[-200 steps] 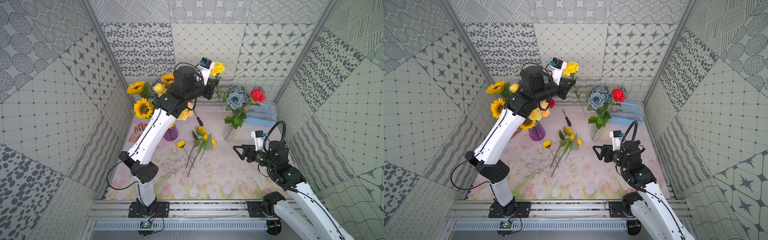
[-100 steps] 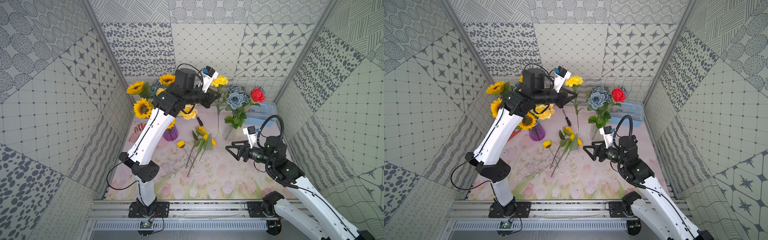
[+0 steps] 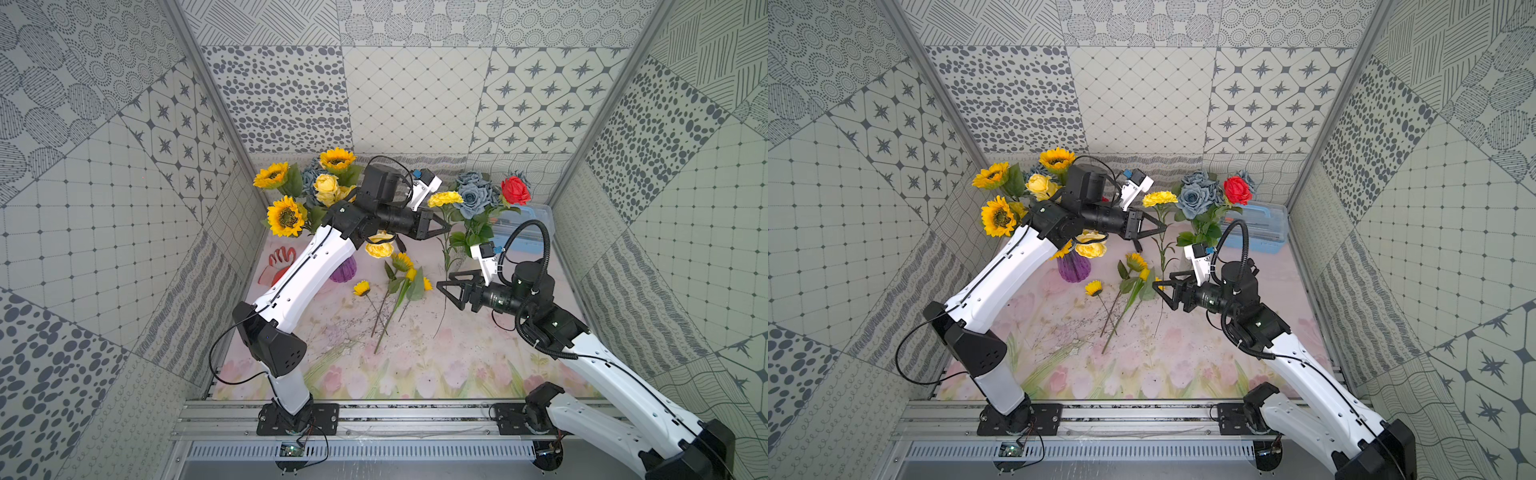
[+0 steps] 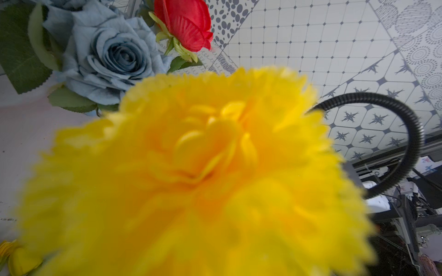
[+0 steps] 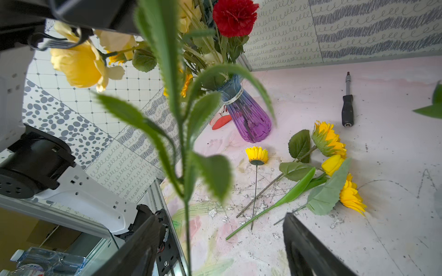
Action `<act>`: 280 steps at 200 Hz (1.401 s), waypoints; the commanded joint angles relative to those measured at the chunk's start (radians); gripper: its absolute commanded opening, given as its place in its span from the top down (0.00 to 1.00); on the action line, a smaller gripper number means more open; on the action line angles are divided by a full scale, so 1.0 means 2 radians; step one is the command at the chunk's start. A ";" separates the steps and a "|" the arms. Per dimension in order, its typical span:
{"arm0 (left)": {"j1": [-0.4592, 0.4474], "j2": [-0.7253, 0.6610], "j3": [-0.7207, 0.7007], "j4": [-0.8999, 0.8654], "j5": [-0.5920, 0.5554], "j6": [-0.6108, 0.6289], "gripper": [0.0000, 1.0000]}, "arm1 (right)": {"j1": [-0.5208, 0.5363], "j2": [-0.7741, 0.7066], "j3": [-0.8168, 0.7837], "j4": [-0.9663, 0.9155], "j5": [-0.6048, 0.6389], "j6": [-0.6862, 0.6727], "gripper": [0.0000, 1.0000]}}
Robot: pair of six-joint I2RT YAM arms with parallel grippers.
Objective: Pick out yellow flowers from the vase
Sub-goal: Pick up the flower from the vase, then place the flower at the center of the board.
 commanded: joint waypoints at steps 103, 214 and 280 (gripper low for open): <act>0.012 0.010 0.114 -0.081 -0.051 0.048 0.43 | 0.013 -0.026 0.012 0.003 0.029 -0.021 1.00; 0.019 -0.043 0.263 -0.282 -0.374 0.162 0.02 | 0.020 0.033 0.063 -0.113 0.046 -0.022 1.00; 0.022 -0.263 -0.106 -0.144 -0.506 0.162 0.02 | 0.035 0.103 0.044 -0.058 0.070 -0.009 1.00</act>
